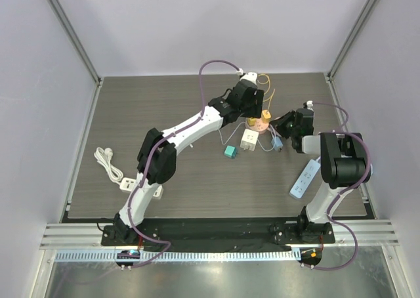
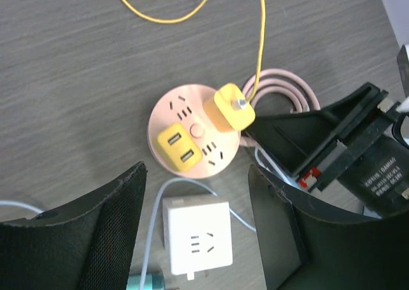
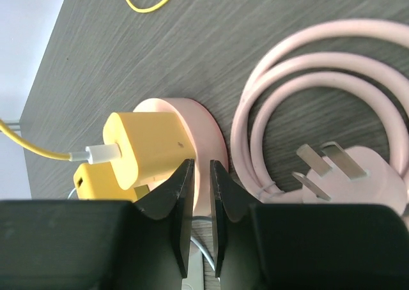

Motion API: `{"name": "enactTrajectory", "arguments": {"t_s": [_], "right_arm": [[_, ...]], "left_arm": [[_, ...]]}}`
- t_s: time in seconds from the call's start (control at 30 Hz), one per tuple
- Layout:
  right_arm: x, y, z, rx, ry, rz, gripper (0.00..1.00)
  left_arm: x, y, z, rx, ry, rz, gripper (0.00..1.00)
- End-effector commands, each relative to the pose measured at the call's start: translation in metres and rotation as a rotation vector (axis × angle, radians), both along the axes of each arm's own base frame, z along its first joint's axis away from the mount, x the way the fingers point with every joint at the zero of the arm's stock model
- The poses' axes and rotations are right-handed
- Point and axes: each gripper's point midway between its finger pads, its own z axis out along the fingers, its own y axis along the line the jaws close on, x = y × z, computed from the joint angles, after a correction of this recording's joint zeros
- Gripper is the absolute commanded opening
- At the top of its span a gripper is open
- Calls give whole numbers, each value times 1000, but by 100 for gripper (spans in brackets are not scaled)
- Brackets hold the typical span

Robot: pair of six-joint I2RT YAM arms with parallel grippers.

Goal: Pull the plug off the socket

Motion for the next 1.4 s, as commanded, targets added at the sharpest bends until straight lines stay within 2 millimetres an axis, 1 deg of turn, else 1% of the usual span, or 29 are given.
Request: {"name": "enactTrajectory", "arguments": {"t_s": [0.0,0.07,0.1,0.13,0.23,0.43,0.47,0.5,0.53,0.67,0.8,0.9,0.93,1.0,1.03,1.07,1.2,1.23,1.27,1.3,1.33,1.37], "right_arm": [[16,4,39,-53,-123,49,22],[16,5,41,-57,-134,61,22],[17,5,42,-58,-142,70,22],[19,7,46,-59,-158,78,22],[20,9,51,-72,-178,103,22],[18,3,61,-135,-197,108,23],[18,4,63,-140,-206,119,23],[17,6,65,-140,-215,130,23],[17,10,71,-138,-240,157,24],[15,16,79,-133,-276,192,23],[12,15,79,-129,-282,181,23],[11,18,86,-130,-310,190,23],[11,18,88,-130,-319,190,23],[10,17,92,-142,-334,188,23],[10,17,93,-144,-340,186,23],[9,17,94,-143,-345,189,23],[10,19,97,-149,-363,206,23],[9,29,97,-154,-364,229,23],[8,32,96,-158,-361,236,23],[9,32,98,-164,-362,235,23],[10,28,92,-188,-334,217,22],[10,30,90,-201,-320,216,22]], "left_arm": [[13,-5,-2,13,-30,-6,66],[14,-8,-6,14,-27,-6,65],[16,-9,-4,7,-31,-6,65],[17,-10,-9,12,-25,-5,65],[19,-13,-13,6,-20,6,65],[21,-11,-25,11,-4,40,66],[21,-12,-29,13,3,36,66],[21,-12,-29,10,5,33,66],[21,-12,-31,14,8,33,66],[21,-9,-41,32,22,40,66],[22,-8,-45,35,26,60,65],[25,-9,-48,29,21,69,64],[26,-10,-52,33,24,69,64],[28,-12,-53,33,23,69,63],[29,-13,-51,28,16,69,63],[29,-14,-54,30,19,68,63],[33,-13,-57,42,7,71,59],[34,-12,-57,45,5,76,58],[35,-11,-58,49,1,77,57],[36,-11,-58,51,-3,76,56],[37,-11,-57,51,-11,74,55],[39,-11,-56,55,-18,72,53]]}}
